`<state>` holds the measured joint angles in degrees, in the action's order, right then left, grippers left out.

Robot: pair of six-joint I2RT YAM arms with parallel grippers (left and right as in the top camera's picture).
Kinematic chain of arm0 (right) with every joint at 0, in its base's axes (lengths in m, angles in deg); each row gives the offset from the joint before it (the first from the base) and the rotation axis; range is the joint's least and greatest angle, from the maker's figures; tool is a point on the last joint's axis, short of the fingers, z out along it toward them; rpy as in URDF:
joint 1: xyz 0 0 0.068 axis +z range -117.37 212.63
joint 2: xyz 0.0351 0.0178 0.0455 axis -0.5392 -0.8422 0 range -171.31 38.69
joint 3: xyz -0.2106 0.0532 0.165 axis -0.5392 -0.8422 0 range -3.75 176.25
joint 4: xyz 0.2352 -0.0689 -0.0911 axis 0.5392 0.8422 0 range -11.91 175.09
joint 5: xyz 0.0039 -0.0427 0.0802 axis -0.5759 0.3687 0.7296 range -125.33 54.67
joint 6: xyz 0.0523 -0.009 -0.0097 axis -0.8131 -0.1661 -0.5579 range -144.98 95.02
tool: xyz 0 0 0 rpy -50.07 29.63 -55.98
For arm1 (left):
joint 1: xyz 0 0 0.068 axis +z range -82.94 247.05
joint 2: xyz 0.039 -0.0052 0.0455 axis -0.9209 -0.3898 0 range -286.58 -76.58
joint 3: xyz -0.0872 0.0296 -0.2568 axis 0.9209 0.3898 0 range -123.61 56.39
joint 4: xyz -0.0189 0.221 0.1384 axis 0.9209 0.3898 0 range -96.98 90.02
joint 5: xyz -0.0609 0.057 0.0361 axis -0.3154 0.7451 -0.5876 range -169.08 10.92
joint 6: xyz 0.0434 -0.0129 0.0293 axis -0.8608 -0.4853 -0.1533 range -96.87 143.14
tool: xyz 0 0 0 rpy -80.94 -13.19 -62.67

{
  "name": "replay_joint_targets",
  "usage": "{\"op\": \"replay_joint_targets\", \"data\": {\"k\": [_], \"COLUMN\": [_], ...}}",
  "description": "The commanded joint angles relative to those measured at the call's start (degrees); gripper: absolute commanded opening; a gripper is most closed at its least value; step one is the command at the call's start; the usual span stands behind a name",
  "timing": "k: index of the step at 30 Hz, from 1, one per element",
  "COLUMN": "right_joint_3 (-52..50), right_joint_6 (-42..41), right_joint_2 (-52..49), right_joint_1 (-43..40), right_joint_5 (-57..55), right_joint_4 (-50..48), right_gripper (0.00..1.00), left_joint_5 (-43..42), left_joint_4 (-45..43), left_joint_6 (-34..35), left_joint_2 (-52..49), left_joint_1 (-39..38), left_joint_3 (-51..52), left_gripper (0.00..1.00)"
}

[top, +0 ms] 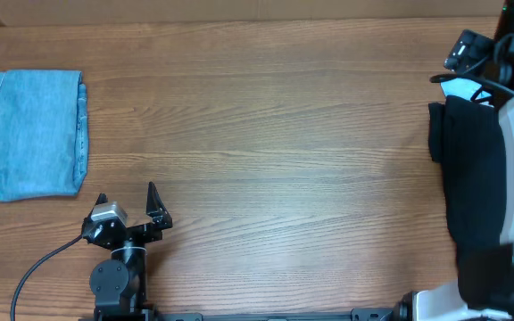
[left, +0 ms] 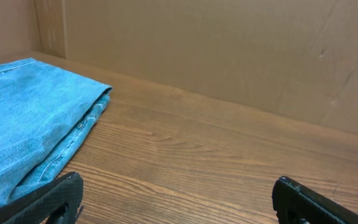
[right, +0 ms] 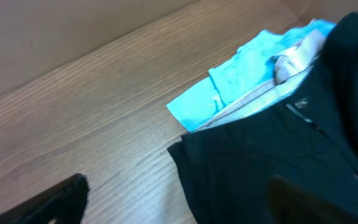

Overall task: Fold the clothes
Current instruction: 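Reach the right gripper to the black shorts on the right stack and grasp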

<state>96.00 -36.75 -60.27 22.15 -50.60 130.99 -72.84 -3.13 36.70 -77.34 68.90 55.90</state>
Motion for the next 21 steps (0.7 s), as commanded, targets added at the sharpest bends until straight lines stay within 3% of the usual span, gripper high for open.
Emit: {"op": "replay_joint_targets", "data": {"k": [1,7,11,18,21], "right_joint_3": [1.6,1.6,1.5,1.4,1.3], "right_joint_6": [-0.2,-0.2,-0.2,1.9,3.1], "right_joint_2": [-7.5,-22.4,-25.5,-29.7,-30.2], "right_joint_1": [-0.5,-4.2,-6.2,-6.1,-6.1], "right_joint_5": [-0.8,-3.6,-2.6,-2.7,-1.7], "right_joint_4": [-2.3,-9.2,-11.3,-12.8,-13.5], "right_gripper": [0.86,0.81,0.62,0.63,0.70], "left_joint_5": [0.1,0.1,0.1,0.1,0.1], "left_joint_4": [-0.1,-0.1,-0.1,-0.1,-0.1], "left_joint_6": [0.0,0.0,0.0,0.0,0.0], "left_joint_2": [0.5,0.5,0.5,0.5,0.5], "left_joint_1": [-0.4,-0.4,-0.4,-0.4,-0.4], "left_joint_3": [0.2,0.2,0.2,0.2,0.2], "left_gripper": [1.00,1.00,1.00,1.00,1.00]}}
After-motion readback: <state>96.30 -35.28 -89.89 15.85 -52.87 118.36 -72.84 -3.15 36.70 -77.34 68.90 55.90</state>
